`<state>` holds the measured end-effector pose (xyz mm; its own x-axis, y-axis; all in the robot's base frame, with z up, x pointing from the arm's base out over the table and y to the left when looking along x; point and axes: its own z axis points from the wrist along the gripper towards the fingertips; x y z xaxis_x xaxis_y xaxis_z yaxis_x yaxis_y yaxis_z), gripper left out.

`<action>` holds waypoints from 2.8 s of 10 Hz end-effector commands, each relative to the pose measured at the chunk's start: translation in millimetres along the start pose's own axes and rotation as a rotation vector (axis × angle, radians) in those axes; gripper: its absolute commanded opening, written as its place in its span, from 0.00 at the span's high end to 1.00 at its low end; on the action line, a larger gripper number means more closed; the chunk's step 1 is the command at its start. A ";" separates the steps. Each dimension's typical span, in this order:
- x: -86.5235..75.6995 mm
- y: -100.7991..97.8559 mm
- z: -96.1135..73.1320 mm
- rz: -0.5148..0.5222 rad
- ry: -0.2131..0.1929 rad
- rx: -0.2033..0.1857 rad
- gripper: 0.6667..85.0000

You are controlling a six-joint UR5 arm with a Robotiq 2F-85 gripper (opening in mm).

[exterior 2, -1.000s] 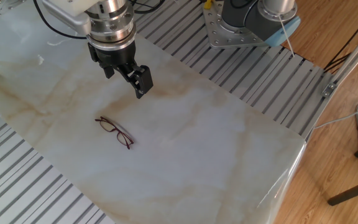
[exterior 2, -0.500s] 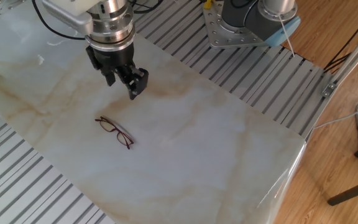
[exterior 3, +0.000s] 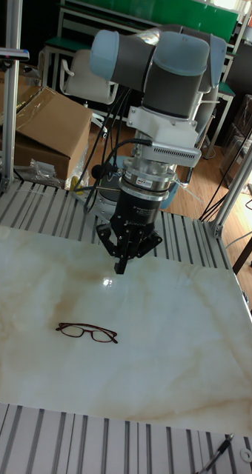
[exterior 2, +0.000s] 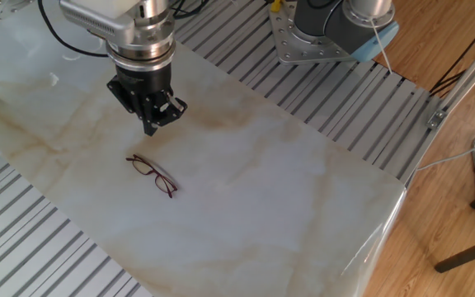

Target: Unfold the leg of the glasses (with one hand)

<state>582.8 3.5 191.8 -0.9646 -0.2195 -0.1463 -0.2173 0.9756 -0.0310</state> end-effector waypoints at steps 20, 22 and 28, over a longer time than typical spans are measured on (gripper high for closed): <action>7.0 -46.7 107.4 -0.801 0.082 0.008 0.57; 8.3 -57.5 122.6 -0.854 0.091 0.029 0.57; 16.1 -48.6 135.8 -0.875 0.095 -0.010 0.60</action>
<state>598.1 -48.2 65.8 -0.4728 -0.8810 0.0182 -0.8783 0.4695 -0.0909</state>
